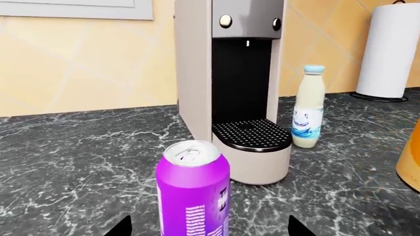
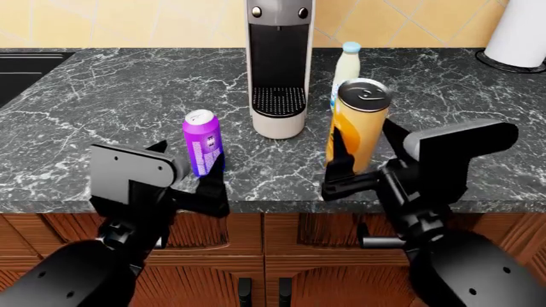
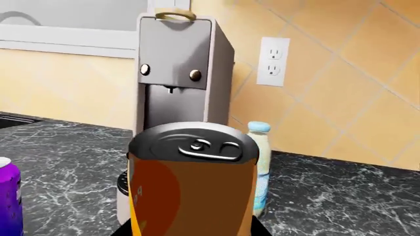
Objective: Move the drinks to the dining counter.
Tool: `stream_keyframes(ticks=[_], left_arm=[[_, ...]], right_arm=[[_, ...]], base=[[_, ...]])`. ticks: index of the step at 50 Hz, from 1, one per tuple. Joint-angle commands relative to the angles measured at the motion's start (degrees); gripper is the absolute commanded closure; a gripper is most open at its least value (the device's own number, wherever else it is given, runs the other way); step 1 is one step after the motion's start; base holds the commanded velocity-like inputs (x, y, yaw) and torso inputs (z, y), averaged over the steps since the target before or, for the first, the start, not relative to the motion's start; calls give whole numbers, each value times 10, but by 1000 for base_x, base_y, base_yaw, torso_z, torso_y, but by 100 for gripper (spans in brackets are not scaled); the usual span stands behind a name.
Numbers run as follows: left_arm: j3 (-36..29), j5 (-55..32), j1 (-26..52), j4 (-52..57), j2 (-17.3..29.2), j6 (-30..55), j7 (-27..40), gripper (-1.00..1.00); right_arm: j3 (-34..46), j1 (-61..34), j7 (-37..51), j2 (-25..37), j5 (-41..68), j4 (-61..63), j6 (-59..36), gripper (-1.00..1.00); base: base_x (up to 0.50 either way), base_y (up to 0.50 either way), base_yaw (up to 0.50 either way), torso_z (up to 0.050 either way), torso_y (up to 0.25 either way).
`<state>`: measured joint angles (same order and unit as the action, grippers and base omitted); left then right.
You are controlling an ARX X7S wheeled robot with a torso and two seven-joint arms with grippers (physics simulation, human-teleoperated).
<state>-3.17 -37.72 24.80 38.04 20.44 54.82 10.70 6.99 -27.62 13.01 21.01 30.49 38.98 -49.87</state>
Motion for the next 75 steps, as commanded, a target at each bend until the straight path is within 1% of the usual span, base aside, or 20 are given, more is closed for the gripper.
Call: stream_keyframes(ticks=[1, 2, 9, 24, 35, 45, 60, 74, 75], left_arm=[[-22, 20, 15, -32, 2, -17, -5, -100], [-25, 24, 15, -39, 1, -22, -7, -100], [-44, 46, 23, -65, 3, -38, -11, -100], [-53, 55, 42, -111, 1, -57, -22, -100], [-66, 63, 62, -153, -5, -72, -35, -100], [-62, 57, 79, -183, -12, -84, -47, -100], [-68, 49, 96, -208, -24, -89, -56, -100], [-75, 44, 102, -215, -24, -88, -60, -100], [-77, 47, 102, -216, -23, -87, -58, 100]], right_arm=[[-30, -37, 24, 1, 54, 117, -79, 100], [-31, -46, 30, 0, 64, 131, -95, 100], [-38, -62, 45, -1, 90, 161, -123, 100], [-56, -51, 56, 7, 105, 172, -114, 100], [-52, -54, 62, 13, 111, 168, -109, 100], [-59, -64, 76, 17, 133, 177, -123, 100], [-61, -46, 85, 31, 140, 176, -102, 100], [-53, -44, 95, 39, 147, 175, -91, 100], [-53, -43, 96, 39, 147, 175, -89, 100]], base=[[0, 0, 0, 0, 0], [0, 0, 0, 0, 0], [0, 0, 0, 0, 1], [0, 0, 0, 0, 0], [0, 0, 0, 0, 0], [0, 0, 0, 0, 0], [0, 0, 0, 0, 1], [0, 0, 0, 0, 0], [0, 0, 0, 0, 0]])
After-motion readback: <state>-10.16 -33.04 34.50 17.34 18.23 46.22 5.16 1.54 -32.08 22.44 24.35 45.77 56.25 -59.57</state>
